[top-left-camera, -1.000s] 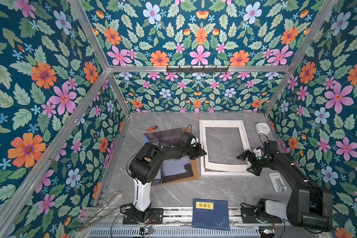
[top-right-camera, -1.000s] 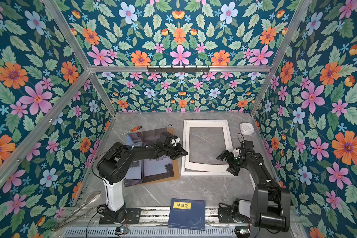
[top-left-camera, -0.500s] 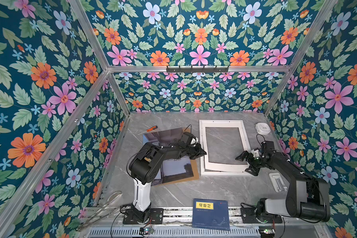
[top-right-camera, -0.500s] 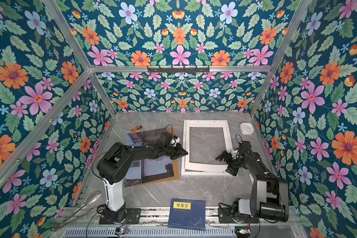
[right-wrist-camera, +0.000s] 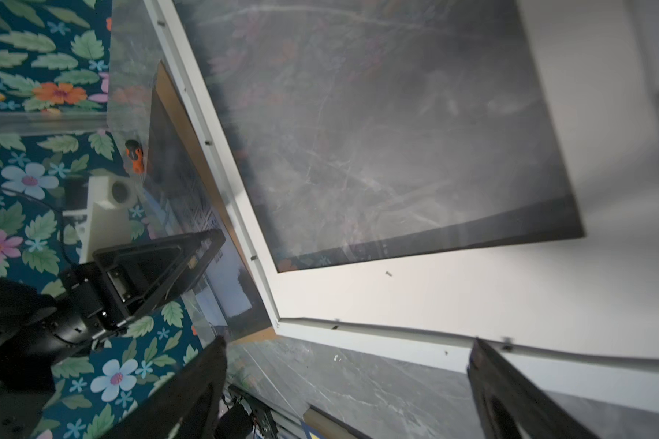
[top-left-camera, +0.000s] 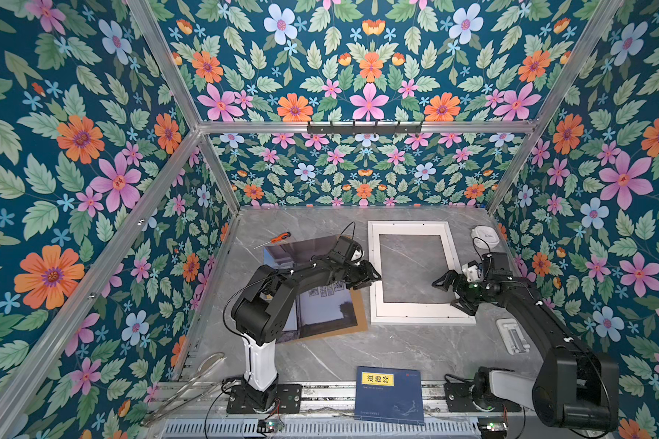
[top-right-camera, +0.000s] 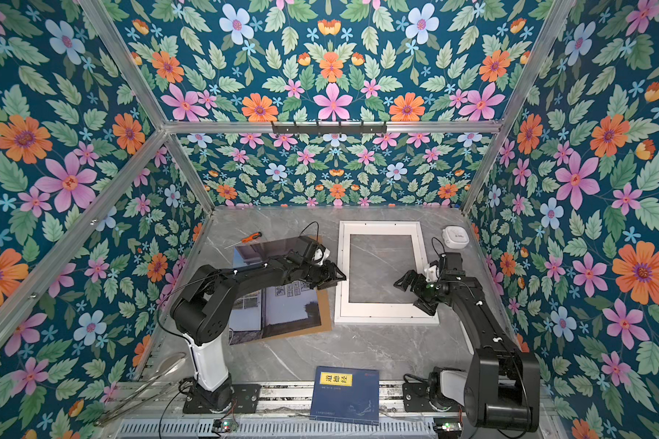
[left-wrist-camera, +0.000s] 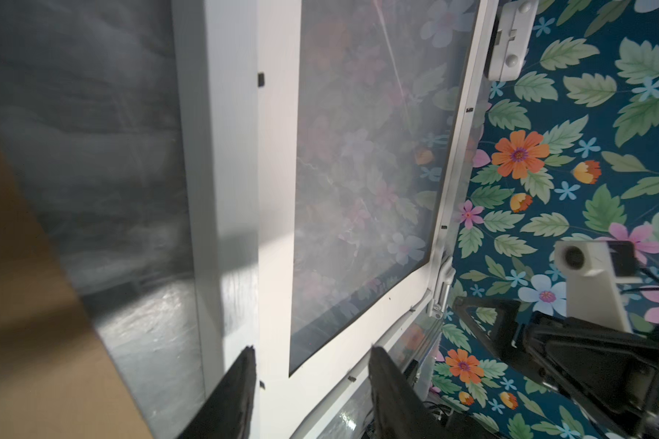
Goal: Put the photo into the frame
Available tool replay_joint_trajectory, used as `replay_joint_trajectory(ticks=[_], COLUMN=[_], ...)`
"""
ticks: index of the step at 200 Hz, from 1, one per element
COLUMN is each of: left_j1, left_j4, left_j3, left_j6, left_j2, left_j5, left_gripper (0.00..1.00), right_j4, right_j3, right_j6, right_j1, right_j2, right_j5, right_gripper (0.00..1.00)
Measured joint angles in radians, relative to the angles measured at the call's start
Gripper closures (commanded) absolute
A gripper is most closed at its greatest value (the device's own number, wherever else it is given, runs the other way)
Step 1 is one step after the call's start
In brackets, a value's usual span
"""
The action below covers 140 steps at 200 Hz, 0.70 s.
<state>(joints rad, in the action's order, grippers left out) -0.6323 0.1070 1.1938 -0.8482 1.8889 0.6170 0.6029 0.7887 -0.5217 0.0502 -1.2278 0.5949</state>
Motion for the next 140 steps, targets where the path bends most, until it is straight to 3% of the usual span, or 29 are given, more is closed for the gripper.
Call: replay_joint_trajectory(ticks=[74,140], left_j1=[0.066,0.261], left_j4=[0.191,0.303], left_j3=[-0.023,-0.135], left_j6=[0.132,0.227], left_j2=[-0.092,-0.234], left_j5=[-0.068,-0.111], left_gripper=[0.41,0.33], right_j4=[-0.036,-0.113], right_j3=[0.118,0.291], right_j6=[-0.047,-0.048], right_j1=[-0.322,-0.533], right_j2=[-0.120,-0.330], right_j5=[-0.045,-0.051], right_gripper=[0.03,0.05])
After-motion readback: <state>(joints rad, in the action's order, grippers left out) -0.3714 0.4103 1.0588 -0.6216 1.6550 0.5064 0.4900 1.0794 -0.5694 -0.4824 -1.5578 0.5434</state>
